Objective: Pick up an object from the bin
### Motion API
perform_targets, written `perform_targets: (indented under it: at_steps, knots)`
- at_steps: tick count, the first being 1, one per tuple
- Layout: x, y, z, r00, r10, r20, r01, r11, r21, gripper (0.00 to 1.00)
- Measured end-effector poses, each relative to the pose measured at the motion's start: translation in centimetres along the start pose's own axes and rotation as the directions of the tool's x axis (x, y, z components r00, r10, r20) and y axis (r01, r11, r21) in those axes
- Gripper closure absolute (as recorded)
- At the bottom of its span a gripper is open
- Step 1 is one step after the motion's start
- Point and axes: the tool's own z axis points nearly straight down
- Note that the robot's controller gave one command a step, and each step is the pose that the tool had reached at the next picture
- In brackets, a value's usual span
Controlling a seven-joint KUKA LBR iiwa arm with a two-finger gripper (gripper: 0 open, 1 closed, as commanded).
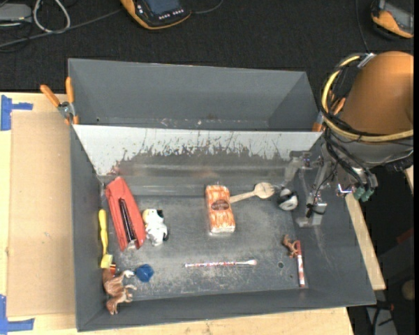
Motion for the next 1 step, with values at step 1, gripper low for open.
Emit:
perform_targets:
  at_steps: [1]
  knots:
    - [-0.17, 0.07, -0.4, 1.0, -0.003, 0.008, 0.003, 1.0, 0.001, 0.0]
